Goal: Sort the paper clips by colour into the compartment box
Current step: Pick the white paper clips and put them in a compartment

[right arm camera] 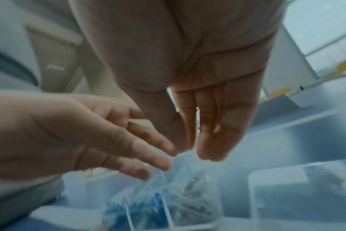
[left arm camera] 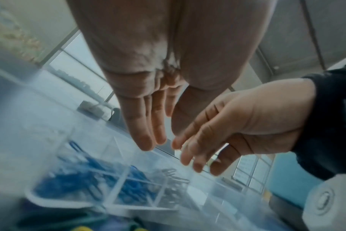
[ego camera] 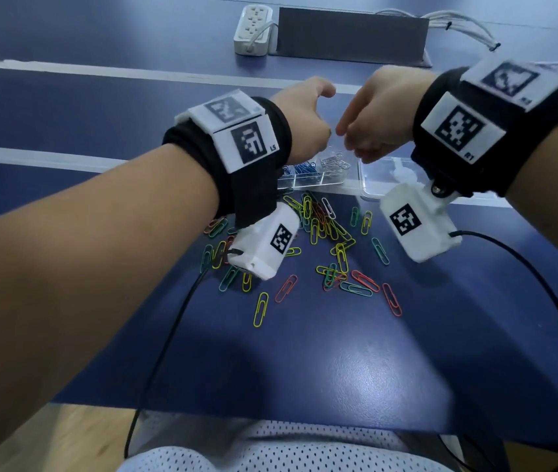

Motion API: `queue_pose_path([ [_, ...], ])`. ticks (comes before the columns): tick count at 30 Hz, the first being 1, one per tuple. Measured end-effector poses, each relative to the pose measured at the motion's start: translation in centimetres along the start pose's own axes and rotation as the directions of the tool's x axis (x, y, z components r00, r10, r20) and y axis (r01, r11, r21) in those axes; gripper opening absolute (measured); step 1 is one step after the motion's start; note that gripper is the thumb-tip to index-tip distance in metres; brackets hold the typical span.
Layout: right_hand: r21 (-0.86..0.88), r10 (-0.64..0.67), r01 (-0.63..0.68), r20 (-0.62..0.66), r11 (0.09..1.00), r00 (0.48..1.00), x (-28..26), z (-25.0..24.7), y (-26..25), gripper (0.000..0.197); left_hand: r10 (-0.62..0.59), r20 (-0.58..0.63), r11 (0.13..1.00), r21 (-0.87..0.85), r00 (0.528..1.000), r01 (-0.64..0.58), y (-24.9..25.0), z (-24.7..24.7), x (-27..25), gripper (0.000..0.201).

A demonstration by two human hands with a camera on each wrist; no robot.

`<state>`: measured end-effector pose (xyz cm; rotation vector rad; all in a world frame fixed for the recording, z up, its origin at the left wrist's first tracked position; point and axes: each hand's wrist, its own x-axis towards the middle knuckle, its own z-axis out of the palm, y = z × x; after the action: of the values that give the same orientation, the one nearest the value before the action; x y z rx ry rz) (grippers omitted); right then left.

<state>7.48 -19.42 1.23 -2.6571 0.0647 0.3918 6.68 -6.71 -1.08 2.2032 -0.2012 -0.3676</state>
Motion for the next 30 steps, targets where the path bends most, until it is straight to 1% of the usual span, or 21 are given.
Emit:
queue_pose_path([
  [2,-0.136,-0.056,0.058,0.015,0.989,0.998,-1.0,0.4,-0.1,0.012,0.053,-0.052,0.981,0.189,0.997,-0.043,-0.4,-0.6,-0.3,0.05],
  [4,-0.241,-0.122,0.124,0.023,0.963,0.992,-1.5,1.1,-0.2,0.014,0.097,-0.027,0.929,0.361,0.995,-0.081,-0.6,-1.0,-0.8,0.039],
  [6,-0.294,-0.182,0.174,0.002,0.94,0.983,-1.6,1.7,-0.3,0.019,0.127,0.005,0.874,0.473,0.992,-0.114,-0.7,-1.0,-1.3,0.033],
  [10,-0.315,-0.231,0.212,-0.023,0.925,0.973,-1.9,1.8,-0.5,0.025,0.162,0.029,0.816,0.558,0.986,-0.15,-0.9,-0.9,-2.1,0.029],
  [13,-0.331,-0.238,0.2,-0.079,0.922,0.968,-2.7,1.7,-0.6,0.023,0.178,0.063,0.745,0.643,0.982,-0.176,-1.0,-0.6,-2.2,0.035],
  [14,-0.354,-0.235,0.194,-0.075,0.915,0.969,-3.0,1.8,-0.7,0.022,0.172,0.084,0.715,0.674,0.982,-0.183,-1.0,-0.4,-2.2,0.039],
  [16,-0.416,-0.192,0.173,-0.004,0.893,0.981,-3.7,2.5,-0.7,0.021,0.151,0.118,0.654,0.732,0.981,-0.189,-1.0,0.0,-2.1,0.045],
  [18,-0.451,-0.133,0.154,0.077,0.879,0.988,-4.1,3.5,-0.7,0.023,0.145,0.134,0.614,0.765,0.98,-0.195,-1.1,0.4,-2.0,0.047],
  [19,-0.462,-0.125,0.153,0.092,0.874,0.988,-4.2,3.9,-0.6,0.022,0.143,0.141,0.604,0.772,0.98,-0.199,-1.3,0.6,-1.9,0.048],
  [21,-0.465,-0.133,0.153,0.075,0.872,0.988,-4.2,4.4,-0.4,0.022,0.134,0.144,0.603,0.773,0.98,-0.196,-1.6,0.8,-1.8,0.049],
  [23,-0.436,-0.109,0.127,0.066,0.891,0.992,-4.2,4.3,-0.4,0.018,0.13,0.13,0.625,0.759,0.983,-0.183,-1.7,0.8,-1.9,0.049],
  [26,-0.357,-0.032,0.065,0.098,0.932,0.995,-4.2,3.4,-0.1,0.015,0.133,0.082,0.68,0.718,0.988,-0.151,-1.9,0.6,-1.9,0.05],
  [28,-0.307,-0.025,0.043,0.061,0.951,0.998,-4.0,2.4,-0.1,0.014,0.125,0.058,0.699,0.703,0.99,-0.13,-2.0,0.3,-1.9,0.051],
  [30,-0.258,-0.024,0.021,-0.009,0.966,1.0,-3.6,1.5,-0.1,0.016,0.119,0.064,0.682,0.72,0.991,-0.128,-2.1,0.2,-1.9,0.049],
])
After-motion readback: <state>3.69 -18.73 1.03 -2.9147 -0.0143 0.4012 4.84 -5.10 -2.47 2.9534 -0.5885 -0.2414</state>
